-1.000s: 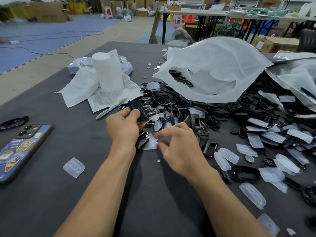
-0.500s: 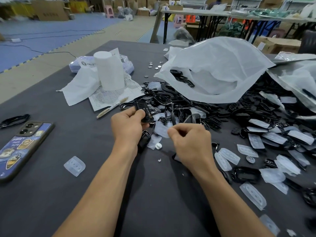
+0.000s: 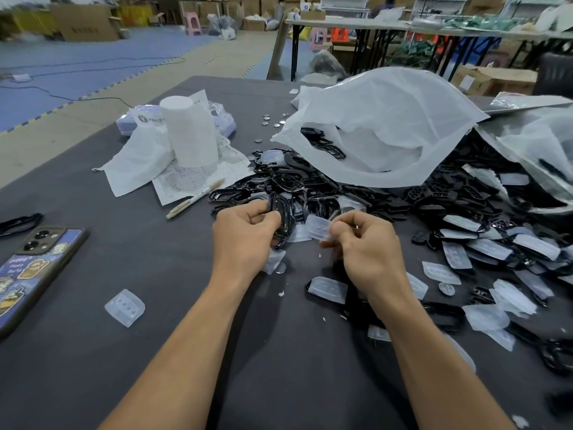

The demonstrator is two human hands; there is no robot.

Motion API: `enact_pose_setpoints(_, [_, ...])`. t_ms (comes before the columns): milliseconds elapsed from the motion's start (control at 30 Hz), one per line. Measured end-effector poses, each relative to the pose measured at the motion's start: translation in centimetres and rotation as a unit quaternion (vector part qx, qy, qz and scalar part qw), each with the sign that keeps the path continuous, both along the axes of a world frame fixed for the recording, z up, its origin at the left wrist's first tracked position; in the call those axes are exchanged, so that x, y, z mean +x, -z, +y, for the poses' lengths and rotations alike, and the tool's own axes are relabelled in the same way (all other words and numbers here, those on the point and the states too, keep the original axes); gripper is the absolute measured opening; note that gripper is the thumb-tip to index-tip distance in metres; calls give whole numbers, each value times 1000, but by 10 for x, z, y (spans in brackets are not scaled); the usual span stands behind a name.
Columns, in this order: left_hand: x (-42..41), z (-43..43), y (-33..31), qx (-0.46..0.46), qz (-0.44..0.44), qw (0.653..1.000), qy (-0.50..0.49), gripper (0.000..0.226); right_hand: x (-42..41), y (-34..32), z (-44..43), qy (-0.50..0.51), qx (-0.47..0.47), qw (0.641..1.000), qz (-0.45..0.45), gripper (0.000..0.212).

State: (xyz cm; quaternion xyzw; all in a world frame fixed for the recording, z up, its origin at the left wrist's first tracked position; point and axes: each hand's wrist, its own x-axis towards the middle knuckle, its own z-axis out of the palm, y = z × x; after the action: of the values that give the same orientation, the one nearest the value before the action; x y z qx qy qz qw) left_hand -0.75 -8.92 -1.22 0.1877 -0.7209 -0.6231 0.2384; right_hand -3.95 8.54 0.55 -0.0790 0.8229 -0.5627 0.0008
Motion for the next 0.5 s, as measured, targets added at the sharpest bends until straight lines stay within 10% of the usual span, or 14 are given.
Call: enact_pose_setpoints(500, [12, 16, -2, -188, 14, 981, 42, 18, 5, -11, 1, -102, 40, 993, 44, 32])
